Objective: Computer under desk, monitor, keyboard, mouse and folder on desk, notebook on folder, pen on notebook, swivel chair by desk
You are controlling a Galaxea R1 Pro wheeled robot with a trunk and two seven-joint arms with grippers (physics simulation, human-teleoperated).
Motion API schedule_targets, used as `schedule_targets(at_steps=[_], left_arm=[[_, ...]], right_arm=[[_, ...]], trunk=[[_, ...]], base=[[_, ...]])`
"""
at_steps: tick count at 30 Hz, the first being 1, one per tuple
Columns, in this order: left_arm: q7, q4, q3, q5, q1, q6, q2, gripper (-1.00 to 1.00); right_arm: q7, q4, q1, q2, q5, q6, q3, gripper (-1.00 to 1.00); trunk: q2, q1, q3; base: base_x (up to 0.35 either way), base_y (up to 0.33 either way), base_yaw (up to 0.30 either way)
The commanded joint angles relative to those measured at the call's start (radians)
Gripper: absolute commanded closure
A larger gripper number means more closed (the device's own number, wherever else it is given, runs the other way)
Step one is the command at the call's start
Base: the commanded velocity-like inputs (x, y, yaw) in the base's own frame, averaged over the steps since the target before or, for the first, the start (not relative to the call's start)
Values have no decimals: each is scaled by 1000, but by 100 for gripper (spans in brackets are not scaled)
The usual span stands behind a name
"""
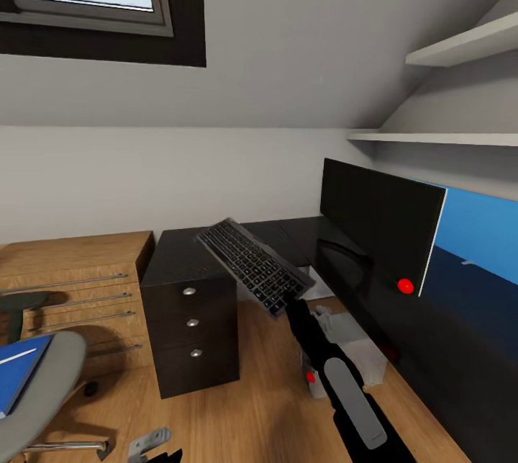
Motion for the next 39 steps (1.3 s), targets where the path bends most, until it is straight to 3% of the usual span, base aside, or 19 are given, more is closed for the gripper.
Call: schedule_targets(at_steps=[1, 4, 7, 8, 9, 12, 13, 15, 18, 21, 24, 26, 30, 35, 39], left_arm=[[7, -2, -4, 10, 0, 3, 1, -100], [5, -3, -3, 10, 0, 2, 1, -100], [1, -10, -8, 10, 0, -20, 1, -100], [1, -15, -25, 10, 0, -46, 2, -100], [0, -21, -105, 10, 0, -172, 6, -100], [-1, -35, -157, 10, 0, -255, 9, -100], [0, -108, -175, 13, 25, -280, 27, -100], [0, -184, -179, 15, 66, -279, 37, -100], [2, -346, -182, 19, 113, -211, 47, -100], [6, -501, -181, 21, 130, -34, 55, -100], [8, -564, -165, 24, 136, 76, 55, -100], [8, -587, -146, 29, 137, 115, 54, -100], [8, -561, -123, 36, 139, 148, 54, -100], [5, -462, -116, 34, 139, 145, 55, -100], [2, -437, -116, 32, 139, 127, 54, -100]], right_arm=[[-10, 2, -1, 17, -5, -17, 0, 100], [-18, 11, -2, 64, -5, -53, 1, 100], [-21, 42, -5, 79, -6, -78, 1, 100], [-22, 60, -7, 79, -6, -88, 0, 100], [-22, 90, -13, 79, -6, -108, 1, 100], [-22, 103, -15, 79, -6, -116, 1, 100], [-21, 135, -16, 79, -6, -119, -1, 100], [-21, 153, -16, 79, -5, -120, -2, 100], [-21, 166, -16, 79, -4, -121, -5, 100], [-21, 169, -16, 79, -5, -121, -8, 100], [-20, 170, -16, 79, -5, -120, -12, 100], [-19, 171, -16, 79, -7, -120, -18, 100], [-11, 171, -16, 79, -12, -117, -45, 100], [28, 170, -16, 79, -16, -113, -52, 100], [66, 170, -16, 79, -18, -108, -52, 100]], trunk=[[-1, 0, -1], [-1, 0, -1], [-1, 0, -1], [-1, 0, -1], [-1, 0, -1], [-1, 0, -1], [-1, 0, -1], [-1, 0, -1], [-1, 0, -1], [-1, 0, -1], [-1, 0, -1], [-1, 0, -1], [-1, 0, -1], [-1, 0, -1], [-1, 0, -1]], base=[[0, 0, 0], [0, 0, 0], [0, 0, 0], [0, 0, 0], [0, 0, 0], [0, 0, 0], [0, 0, 0], [0, 0, 0], [0, 0, 0], [0, 0, 0], [0, 0, 0], [0, 0, 0], [0, 0, 0], [0, 0, 0], [86, 0, 0]])
